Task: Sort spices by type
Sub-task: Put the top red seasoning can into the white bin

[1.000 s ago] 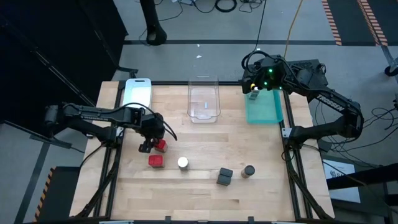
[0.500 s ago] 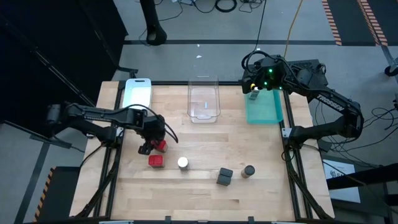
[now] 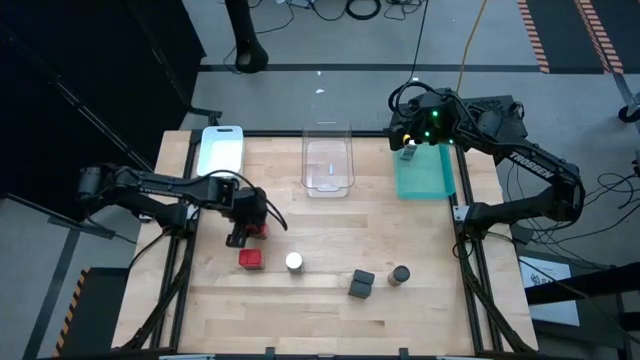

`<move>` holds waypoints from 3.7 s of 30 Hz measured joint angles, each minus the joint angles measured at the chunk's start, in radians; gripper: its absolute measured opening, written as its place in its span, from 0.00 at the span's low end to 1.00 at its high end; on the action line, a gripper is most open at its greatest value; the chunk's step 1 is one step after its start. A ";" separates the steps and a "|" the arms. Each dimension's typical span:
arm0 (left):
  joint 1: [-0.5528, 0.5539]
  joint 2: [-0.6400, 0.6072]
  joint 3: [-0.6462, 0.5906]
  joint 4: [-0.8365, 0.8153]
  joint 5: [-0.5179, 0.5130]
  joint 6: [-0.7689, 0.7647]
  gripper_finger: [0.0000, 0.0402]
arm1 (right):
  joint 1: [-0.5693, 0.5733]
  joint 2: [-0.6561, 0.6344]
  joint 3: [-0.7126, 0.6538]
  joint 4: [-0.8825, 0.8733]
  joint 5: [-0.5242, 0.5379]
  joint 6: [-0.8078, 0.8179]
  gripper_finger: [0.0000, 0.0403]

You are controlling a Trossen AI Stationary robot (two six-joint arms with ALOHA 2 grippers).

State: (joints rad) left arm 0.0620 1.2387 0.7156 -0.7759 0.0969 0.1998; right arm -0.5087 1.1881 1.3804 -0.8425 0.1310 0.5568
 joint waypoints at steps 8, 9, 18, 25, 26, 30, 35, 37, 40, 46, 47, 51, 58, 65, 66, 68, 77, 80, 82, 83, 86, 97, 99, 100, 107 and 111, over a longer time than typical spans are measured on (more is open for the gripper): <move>0.003 -0.049 0.080 -0.076 -0.054 -0.038 0.55 | 0.000 0.000 0.000 0.000 0.000 0.000 0.61; 0.004 -0.055 0.098 -0.099 -0.082 -0.038 0.55 | 0.000 0.000 0.000 0.000 0.000 0.000 0.61; 0.178 -0.180 0.239 -0.201 -0.309 -0.328 0.55 | 0.000 0.000 0.000 0.002 0.003 0.000 0.61; 0.468 -0.227 0.332 -0.227 -0.365 -0.607 0.55 | -0.008 0.016 0.000 0.016 0.004 0.004 0.61; 0.517 -0.225 0.334 -0.244 -0.365 -0.612 0.55 | -0.008 0.021 0.000 0.016 0.004 0.004 0.61; 0.690 -0.184 0.333 -0.292 -0.297 -0.658 0.55 | -0.009 0.039 0.000 0.030 -0.001 0.001 0.61; 0.802 -0.116 0.333 -0.295 -0.262 -0.655 0.55 | -0.009 0.066 0.000 0.031 -0.006 -0.003 0.61; 0.845 -0.096 0.332 -0.276 -0.259 -0.627 0.55 | -0.009 0.074 0.000 0.030 -0.009 -0.003 0.61; 0.929 -0.075 0.332 -0.218 -0.222 -0.589 0.55 | -0.009 0.087 0.000 0.030 -0.028 -0.003 0.61; 0.991 0.004 0.332 -0.190 -0.116 -0.562 0.55 | -0.009 0.104 0.000 0.029 -0.032 -0.002 0.61; 0.992 0.018 0.332 -0.189 -0.117 -0.572 0.55 | -0.009 0.105 0.000 0.029 -0.032 -0.003 0.61; 0.992 0.064 0.332 -0.184 -0.148 -0.601 0.55 | -0.009 0.102 0.000 0.031 -0.032 -0.003 0.61; 0.992 0.114 0.330 -0.171 -0.203 -0.651 0.55 | -0.009 0.103 0.000 0.031 -0.032 -0.003 0.61; 0.991 0.162 0.312 -0.163 -0.206 -0.670 0.55 | -0.009 0.103 0.000 0.031 -0.031 -0.018 0.61; 0.991 0.167 0.311 -0.160 -0.206 -0.680 0.55 | -0.009 0.103 0.000 0.031 -0.031 -0.018 0.61; 0.991 0.173 0.310 -0.146 -0.206 -0.689 0.55 | -0.009 0.103 0.000 0.031 -0.031 -0.019 0.61; 0.989 0.199 0.309 -0.124 -0.227 -0.684 0.55 | -0.009 0.103 0.000 0.031 -0.026 -0.025 0.61; 0.989 0.199 0.296 -0.091 -0.230 -0.666 0.55 | -0.009 0.103 0.000 0.031 -0.026 -0.026 0.61; 0.989 0.200 0.284 -0.083 -0.231 -0.666 0.55 | -0.009 0.103 0.000 0.031 -0.026 -0.027 0.61; 0.989 0.200 0.279 -0.083 -0.231 -0.665 0.55 | -0.009 0.103 0.000 0.031 -0.026 -0.027 0.61; 0.989 0.200 0.258 -0.054 -0.231 -0.665 0.55 | -0.008 0.103 0.000 0.031 -0.026 -0.027 0.61; 0.987 0.199 0.183 -0.003 -0.215 -0.672 0.55 | -0.009 0.103 0.000 0.031 -0.023 -0.030 0.61; 0.987 0.198 0.178 0.009 -0.214 -0.666 0.55 | -0.009 0.103 0.000 0.031 -0.023 -0.030 0.61; 0.987 0.197 0.177 0.010 -0.214 -0.666 0.55 | -0.009 0.103 0.000 0.031 -0.023 -0.030 0.61; 0.987 0.197 0.176 0.011 -0.214 -0.665 0.56 | -0.009 0.103 0.000 0.031 -0.023 -0.030 0.61; 0.987 0.200 0.173 0.009 -0.214 -0.665 0.66 | -0.009 0.103 0.000 0.031 -0.023 -0.030 0.61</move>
State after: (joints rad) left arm 1.0489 1.4388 0.8882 -0.7673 -0.1169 -0.4653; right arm -0.5175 1.2907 1.3804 -0.8116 0.1085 0.5267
